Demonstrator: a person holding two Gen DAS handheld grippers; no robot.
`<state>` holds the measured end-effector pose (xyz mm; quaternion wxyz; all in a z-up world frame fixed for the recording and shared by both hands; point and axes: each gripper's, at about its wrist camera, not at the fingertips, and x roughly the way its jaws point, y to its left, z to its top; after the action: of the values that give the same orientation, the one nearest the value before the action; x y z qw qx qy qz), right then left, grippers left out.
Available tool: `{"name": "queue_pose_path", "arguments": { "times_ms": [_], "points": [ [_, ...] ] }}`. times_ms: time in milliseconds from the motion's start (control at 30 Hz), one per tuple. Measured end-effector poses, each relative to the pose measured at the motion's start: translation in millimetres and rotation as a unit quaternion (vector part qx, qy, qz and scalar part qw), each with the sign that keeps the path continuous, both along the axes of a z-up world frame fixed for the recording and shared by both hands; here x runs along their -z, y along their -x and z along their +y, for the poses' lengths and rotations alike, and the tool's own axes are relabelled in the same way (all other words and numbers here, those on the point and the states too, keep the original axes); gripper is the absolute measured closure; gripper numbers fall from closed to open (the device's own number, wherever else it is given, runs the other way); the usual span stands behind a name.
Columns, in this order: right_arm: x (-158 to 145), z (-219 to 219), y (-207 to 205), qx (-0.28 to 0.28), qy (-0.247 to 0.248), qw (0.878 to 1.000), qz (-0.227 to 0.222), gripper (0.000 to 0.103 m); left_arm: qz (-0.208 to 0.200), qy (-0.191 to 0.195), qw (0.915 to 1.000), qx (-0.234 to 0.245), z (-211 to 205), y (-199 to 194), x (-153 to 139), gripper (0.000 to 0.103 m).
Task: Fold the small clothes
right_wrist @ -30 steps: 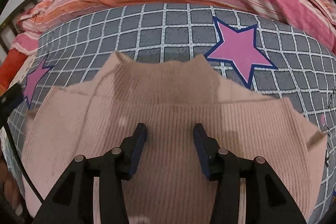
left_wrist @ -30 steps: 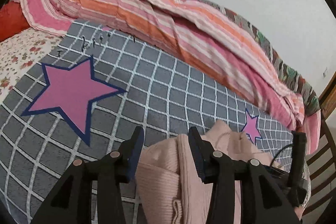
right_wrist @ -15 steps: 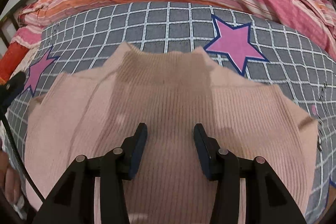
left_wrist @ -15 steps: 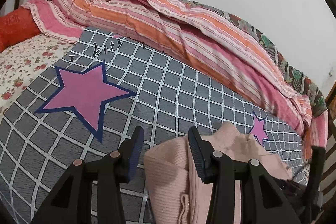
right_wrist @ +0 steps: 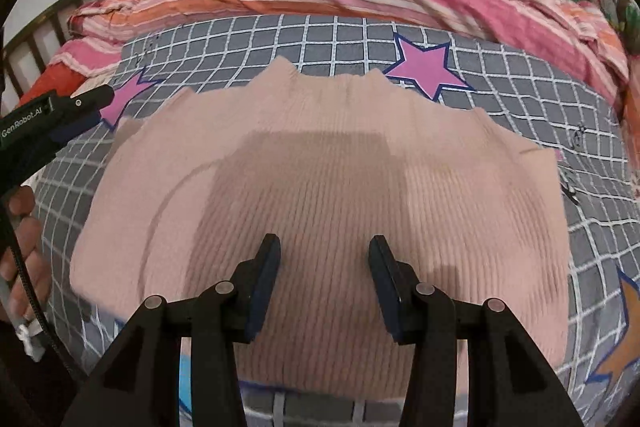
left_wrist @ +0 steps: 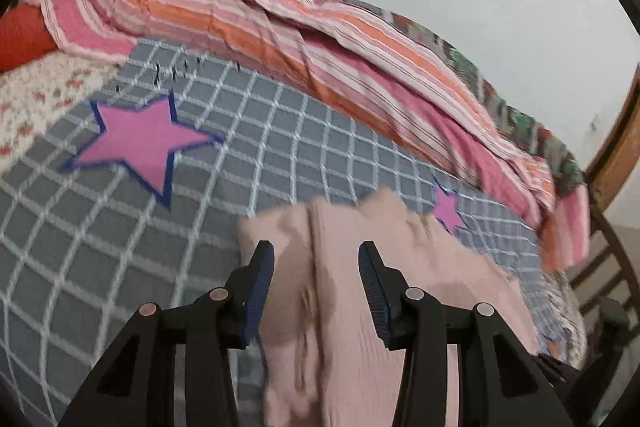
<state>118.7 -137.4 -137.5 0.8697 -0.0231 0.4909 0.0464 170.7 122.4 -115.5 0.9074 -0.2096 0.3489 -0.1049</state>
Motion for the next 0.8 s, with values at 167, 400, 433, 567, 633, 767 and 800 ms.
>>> {"name": "queue_pose_path", "arguments": {
  "times_ms": [167, 400, 433, 567, 633, 767, 800],
  "points": [
    [10, 7, 22, -0.013, 0.026, 0.999, -0.021, 0.057, 0.030, 0.003, 0.9994, 0.016, 4, 37, 15, 0.061],
    [16, 6, 58, -0.011, 0.023, 0.999, -0.043, 0.057, 0.043, 0.033, 0.9979, 0.035, 12, 86, 26, 0.059],
    [15, 6, 61, -0.013, 0.023, 0.999, -0.043, 0.057, 0.042, 0.033, 0.9977, 0.041, 10, 92, 27, 0.059],
    [13, 6, 78, -0.027, 0.026, 0.998, -0.040, 0.057, 0.044, 0.043, 0.9960, 0.065, 0, 114, 33, 0.055],
    [11, 3, 87, -0.034, 0.024, 0.999, -0.032, 0.057, 0.052, 0.057, 0.9946, 0.070, -4, 117, 39, 0.055],
    [0, -17, 105, -0.023, 0.003, 0.999, -0.040, 0.057, 0.069, 0.071, 0.9925, 0.073, -16, 114, 53, 0.055],
    [-4, -24, 109, -0.020, 0.000, 0.999, -0.046, 0.057, 0.072, 0.076, 0.9918, 0.073, -18, 112, 55, 0.055]
  ]
}}
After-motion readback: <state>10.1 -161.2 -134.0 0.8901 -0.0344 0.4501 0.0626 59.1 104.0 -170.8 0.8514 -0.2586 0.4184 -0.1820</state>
